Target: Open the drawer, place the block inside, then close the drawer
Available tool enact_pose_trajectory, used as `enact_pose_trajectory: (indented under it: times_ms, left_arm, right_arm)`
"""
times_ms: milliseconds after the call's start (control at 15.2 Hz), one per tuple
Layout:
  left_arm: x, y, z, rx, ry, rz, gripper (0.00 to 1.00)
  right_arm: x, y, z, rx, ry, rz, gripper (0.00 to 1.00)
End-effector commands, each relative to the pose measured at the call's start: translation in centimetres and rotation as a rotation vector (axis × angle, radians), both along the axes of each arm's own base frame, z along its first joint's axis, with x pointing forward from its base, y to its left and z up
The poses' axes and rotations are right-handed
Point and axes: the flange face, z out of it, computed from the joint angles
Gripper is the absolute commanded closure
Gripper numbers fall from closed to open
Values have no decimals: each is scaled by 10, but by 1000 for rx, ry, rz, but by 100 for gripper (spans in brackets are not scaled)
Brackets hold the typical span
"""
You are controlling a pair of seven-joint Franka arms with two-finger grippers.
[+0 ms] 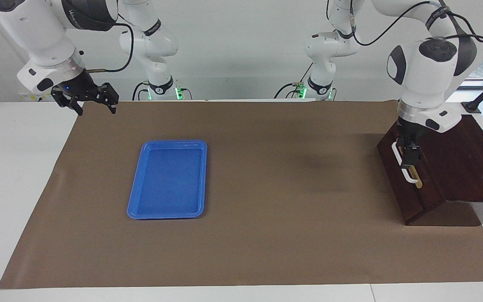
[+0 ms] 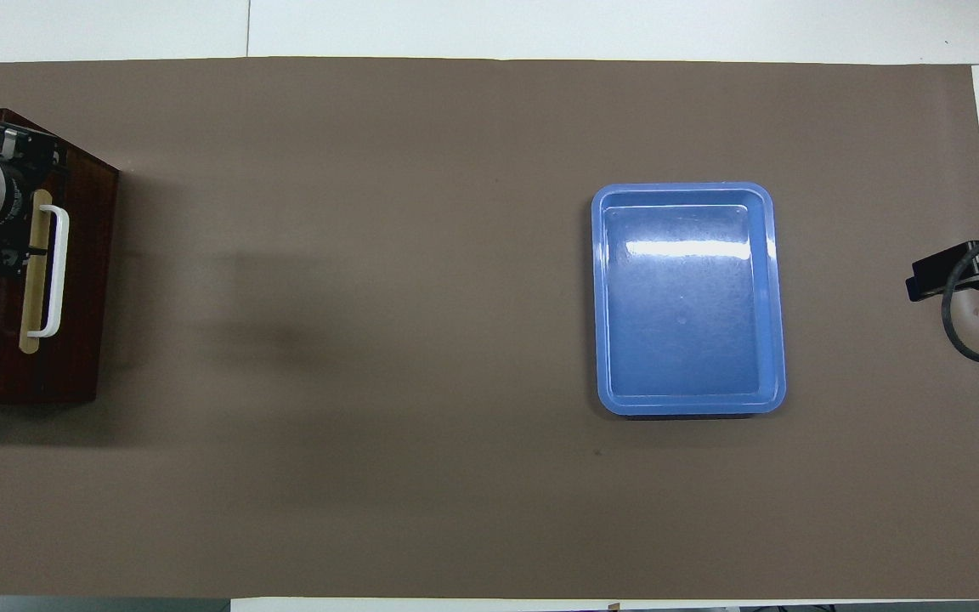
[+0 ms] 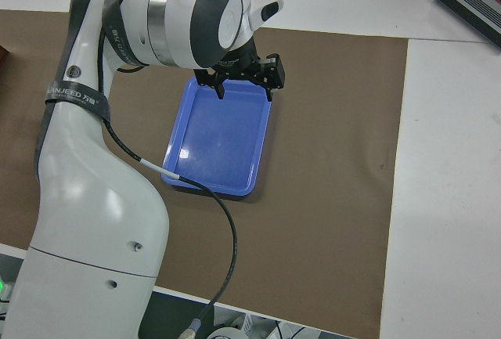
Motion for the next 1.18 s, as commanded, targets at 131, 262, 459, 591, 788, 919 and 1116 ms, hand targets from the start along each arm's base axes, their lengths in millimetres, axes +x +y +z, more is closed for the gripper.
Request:
enact_pose_trajectory:
  times_ms: [131,262,459,591,788,919,1116]
  left_arm:
    - [-20,-51,33,-12,95,-349,0]
    - [-23,-56,46,-15,130,-543,0]
    - [-29,-52,61,-12,198,-754,0]
    - [-33,-41,61,6,261,-912,0]
    - [-37,-9,62,14,322,-1063,0]
    - [-39,18,59,7,363,-1143,0]
    - [-48,39,52,-12,377,-1159,0]
  right_arm:
    - [-7,-3,1,-11,0,18,0]
    - [-7,-3,1,-11,0,18,0]
    - [-7,-2,2,-11,-1,20,0]
    - [-7,-2,1,-11,0,20,0]
    - [-7,-2,1,-11,0,20,0]
    - [-7,-2,1,-11,0,20,0]
    - [-7,-1,2,-11,-1,21,0]
